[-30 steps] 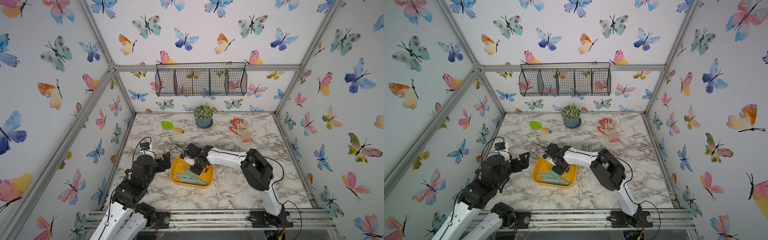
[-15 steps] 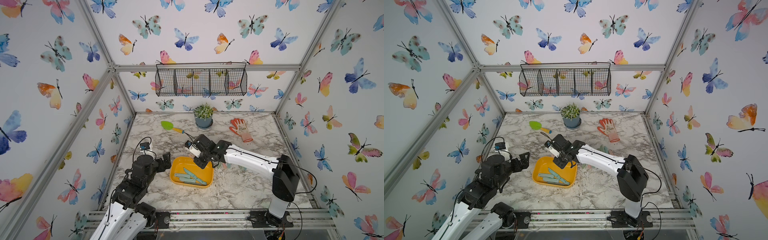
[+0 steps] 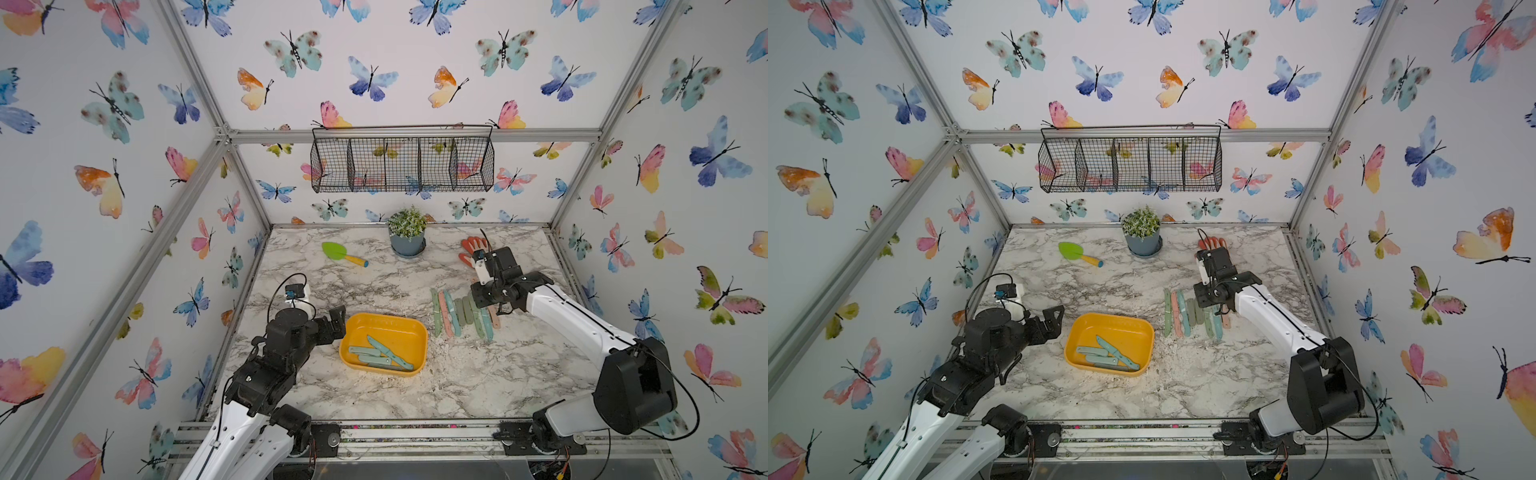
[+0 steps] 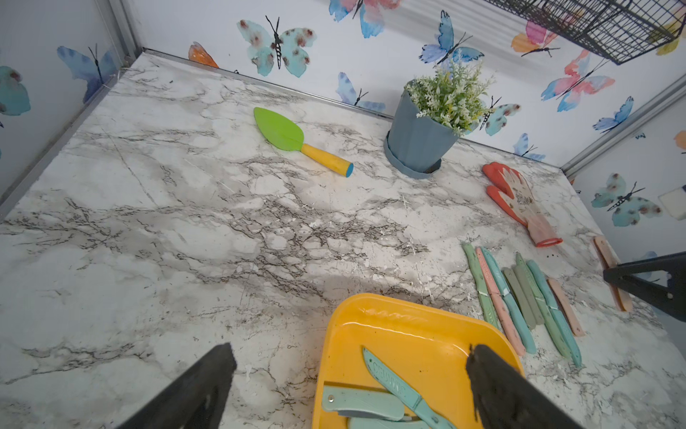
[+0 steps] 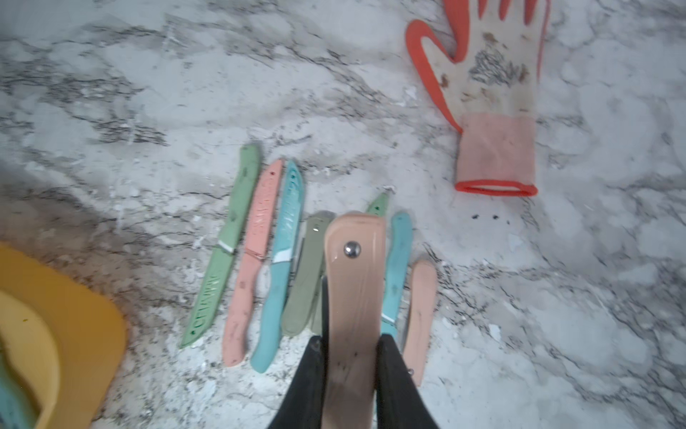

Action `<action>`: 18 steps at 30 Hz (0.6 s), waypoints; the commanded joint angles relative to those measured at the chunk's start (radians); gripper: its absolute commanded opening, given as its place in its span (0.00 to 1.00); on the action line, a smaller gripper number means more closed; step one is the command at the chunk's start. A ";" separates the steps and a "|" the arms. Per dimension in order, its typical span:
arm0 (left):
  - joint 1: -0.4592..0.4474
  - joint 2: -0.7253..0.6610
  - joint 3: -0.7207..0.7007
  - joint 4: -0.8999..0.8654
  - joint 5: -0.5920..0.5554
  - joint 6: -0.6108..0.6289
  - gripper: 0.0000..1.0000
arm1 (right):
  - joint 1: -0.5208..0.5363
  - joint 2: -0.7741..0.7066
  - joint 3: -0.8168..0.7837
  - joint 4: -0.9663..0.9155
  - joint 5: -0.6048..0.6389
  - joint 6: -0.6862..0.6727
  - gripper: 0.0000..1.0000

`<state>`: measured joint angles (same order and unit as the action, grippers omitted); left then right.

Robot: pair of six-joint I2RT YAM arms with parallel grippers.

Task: Take the fruit knife out of the storage box
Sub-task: Pick up the fruit knife from the storage box, then place the fruit knife at the center of the board.

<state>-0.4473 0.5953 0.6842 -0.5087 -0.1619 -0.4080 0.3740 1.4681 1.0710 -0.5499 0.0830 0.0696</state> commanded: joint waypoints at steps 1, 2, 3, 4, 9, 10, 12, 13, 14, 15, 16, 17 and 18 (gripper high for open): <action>-0.004 0.014 0.000 0.027 0.058 0.022 0.98 | -0.069 0.000 -0.041 0.032 0.012 0.010 0.19; -0.004 0.018 0.000 0.027 0.062 0.022 0.98 | -0.092 0.008 -0.046 0.033 0.018 0.011 0.19; -0.004 0.021 0.001 0.026 0.064 0.023 0.98 | -0.118 0.018 -0.053 0.036 0.020 0.011 0.20; -0.004 0.024 0.003 0.024 0.065 0.024 0.98 | -0.140 0.029 -0.059 0.039 0.026 0.008 0.19; -0.005 0.024 0.003 0.022 0.062 0.023 0.98 | -0.201 0.098 -0.056 0.028 0.062 -0.013 0.20; -0.004 0.024 0.003 0.024 0.061 0.023 0.98 | -0.204 0.117 -0.051 0.023 0.065 -0.024 0.19; -0.005 0.022 0.002 0.024 0.057 0.023 0.98 | -0.203 0.148 -0.044 0.018 0.062 -0.033 0.18; -0.004 0.022 0.002 0.024 0.057 0.023 0.98 | -0.203 0.158 -0.043 0.022 0.061 -0.033 0.18; -0.005 0.021 0.003 0.024 0.056 0.023 0.98 | -0.204 0.166 -0.045 0.027 0.060 -0.032 0.18; -0.004 0.021 0.003 0.024 0.056 0.023 0.98 | -0.203 0.174 -0.046 0.031 0.061 -0.032 0.18; -0.004 0.021 0.002 0.023 0.055 0.022 0.99 | -0.204 0.182 -0.046 0.033 0.062 -0.033 0.18; -0.004 0.021 0.002 0.023 0.053 0.022 0.98 | -0.204 0.188 -0.048 0.036 0.067 -0.034 0.18; -0.004 0.021 0.003 0.022 0.053 0.021 0.98 | -0.205 0.194 -0.050 0.039 0.071 -0.034 0.18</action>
<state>-0.4473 0.6220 0.6842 -0.4976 -0.1150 -0.4000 0.1696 1.6497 1.0180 -0.5217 0.1326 0.0463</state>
